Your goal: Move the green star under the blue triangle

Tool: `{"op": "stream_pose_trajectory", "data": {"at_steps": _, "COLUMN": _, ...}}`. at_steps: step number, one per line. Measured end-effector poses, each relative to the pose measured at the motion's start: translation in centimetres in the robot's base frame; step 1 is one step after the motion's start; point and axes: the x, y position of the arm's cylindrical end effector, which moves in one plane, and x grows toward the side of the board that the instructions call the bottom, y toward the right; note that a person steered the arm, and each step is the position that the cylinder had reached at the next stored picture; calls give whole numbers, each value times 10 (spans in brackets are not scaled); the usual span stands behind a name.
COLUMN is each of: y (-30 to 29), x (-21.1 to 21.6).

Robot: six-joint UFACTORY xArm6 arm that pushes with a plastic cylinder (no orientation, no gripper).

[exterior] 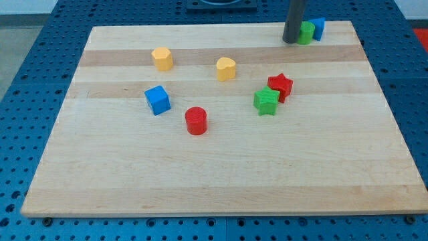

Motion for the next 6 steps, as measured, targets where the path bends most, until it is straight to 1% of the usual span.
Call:
{"op": "stream_pose_trajectory", "data": {"at_steps": 1, "y": 0, "x": -3}}
{"op": "stream_pose_trajectory", "data": {"at_steps": 2, "y": -12, "x": 26}}
{"op": "stream_pose_trajectory", "data": {"at_steps": 3, "y": -29, "x": 85}}
{"op": "stream_pose_trajectory", "data": {"at_steps": 4, "y": -58, "x": 102}}
{"op": "stream_pose_trajectory", "data": {"at_steps": 6, "y": -97, "x": 142}}
